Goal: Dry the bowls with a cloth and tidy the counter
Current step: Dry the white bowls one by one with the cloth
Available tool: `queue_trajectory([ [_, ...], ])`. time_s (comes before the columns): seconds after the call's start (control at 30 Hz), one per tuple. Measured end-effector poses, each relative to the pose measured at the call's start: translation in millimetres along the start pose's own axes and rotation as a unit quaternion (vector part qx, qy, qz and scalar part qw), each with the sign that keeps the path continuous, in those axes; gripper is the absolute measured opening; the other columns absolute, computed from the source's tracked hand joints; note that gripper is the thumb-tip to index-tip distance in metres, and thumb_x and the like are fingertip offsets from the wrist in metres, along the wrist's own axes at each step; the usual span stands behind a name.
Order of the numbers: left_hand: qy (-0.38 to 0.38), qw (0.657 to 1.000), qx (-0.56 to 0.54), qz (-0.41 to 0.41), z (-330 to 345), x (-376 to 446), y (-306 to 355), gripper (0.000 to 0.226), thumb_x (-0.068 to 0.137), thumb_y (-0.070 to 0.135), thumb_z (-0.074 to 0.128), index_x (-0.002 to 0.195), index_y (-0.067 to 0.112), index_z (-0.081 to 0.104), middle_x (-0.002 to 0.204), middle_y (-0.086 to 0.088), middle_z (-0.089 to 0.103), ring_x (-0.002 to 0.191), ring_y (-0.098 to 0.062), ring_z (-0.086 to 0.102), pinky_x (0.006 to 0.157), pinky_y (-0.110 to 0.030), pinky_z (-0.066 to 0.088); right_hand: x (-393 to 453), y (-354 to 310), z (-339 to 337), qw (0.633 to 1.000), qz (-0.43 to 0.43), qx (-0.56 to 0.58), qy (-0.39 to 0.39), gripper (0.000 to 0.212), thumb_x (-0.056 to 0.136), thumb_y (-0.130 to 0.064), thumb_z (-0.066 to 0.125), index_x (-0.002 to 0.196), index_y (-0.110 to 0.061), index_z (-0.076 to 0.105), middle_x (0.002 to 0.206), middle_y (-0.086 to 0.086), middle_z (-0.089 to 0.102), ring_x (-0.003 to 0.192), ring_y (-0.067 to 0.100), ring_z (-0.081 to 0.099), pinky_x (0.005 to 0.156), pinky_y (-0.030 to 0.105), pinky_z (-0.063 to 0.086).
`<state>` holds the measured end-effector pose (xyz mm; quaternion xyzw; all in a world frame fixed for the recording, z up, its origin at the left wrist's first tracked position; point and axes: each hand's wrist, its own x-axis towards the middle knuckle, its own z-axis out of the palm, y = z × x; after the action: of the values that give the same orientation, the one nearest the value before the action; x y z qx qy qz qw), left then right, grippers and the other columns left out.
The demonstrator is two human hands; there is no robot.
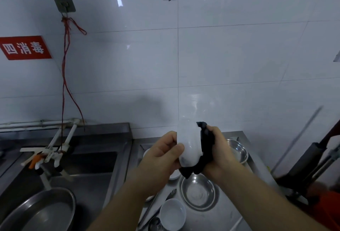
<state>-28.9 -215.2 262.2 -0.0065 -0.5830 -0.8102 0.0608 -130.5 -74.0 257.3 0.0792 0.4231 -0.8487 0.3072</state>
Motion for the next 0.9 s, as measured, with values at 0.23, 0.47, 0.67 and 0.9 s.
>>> queue_trajectory([
  [0.23, 0.024, 0.998, -0.002, -0.053, 2, 10, 11, 0.03, 0.094, 0.018, 0.065, 0.123, 0.012, 0.074, 0.125, -0.023, 0.072, 0.113, -0.038, 0.072, 0.089, -0.044, 0.063, 5, -3, 0, 1.0, -0.009, 0.0, 0.019, 0.033, 0.093, -0.045, 0.057, 0.102, -0.017, 0.073, 0.098, 0.008, 0.071, 0.091, 0.029, 0.068, 0.085, 0.042, 0.053],
  [0.47, 0.019, 0.998, 0.02, -0.054, 2, 10, 12, 0.023, 0.095, 0.025, 0.064, 0.112, 0.023, 0.08, 0.12, -0.014, 0.076, 0.112, -0.035, 0.074, 0.086, -0.043, 0.064, 1, -7, 3, 0.999, -0.025, -0.014, 0.037, 0.039, 0.095, -0.045, 0.057, 0.113, -0.015, 0.073, 0.106, 0.012, 0.071, 0.101, 0.033, 0.065, 0.09, 0.047, 0.051],
  [0.67, 0.006, 0.983, 0.179, 0.028, 15, 1, -14, 0.024, 0.097, 0.02, 0.06, 0.118, 0.017, 0.07, 0.11, -0.017, 0.074, 0.101, -0.045, 0.067, 0.089, -0.058, 0.057, -3, 9, 1, 0.998, 0.029, 0.029, 0.051, 0.034, 0.093, -0.047, 0.051, 0.083, -0.016, 0.061, 0.075, 0.007, 0.06, 0.066, 0.028, 0.06, 0.056, 0.033, 0.049],
  [0.9, 0.008, 0.999, 0.03, -0.04, 5, 10, 9, 0.03, 0.097, 0.018, 0.061, 0.121, 0.026, 0.078, 0.122, -0.012, 0.077, 0.113, -0.032, 0.075, 0.087, -0.038, 0.064, -5, -5, 8, 0.998, -0.035, 0.001, 0.048, 0.024, 0.099, -0.04, 0.056, 0.1, -0.018, 0.068, 0.106, 0.01, 0.065, 0.099, 0.03, 0.06, 0.083, 0.043, 0.048],
])
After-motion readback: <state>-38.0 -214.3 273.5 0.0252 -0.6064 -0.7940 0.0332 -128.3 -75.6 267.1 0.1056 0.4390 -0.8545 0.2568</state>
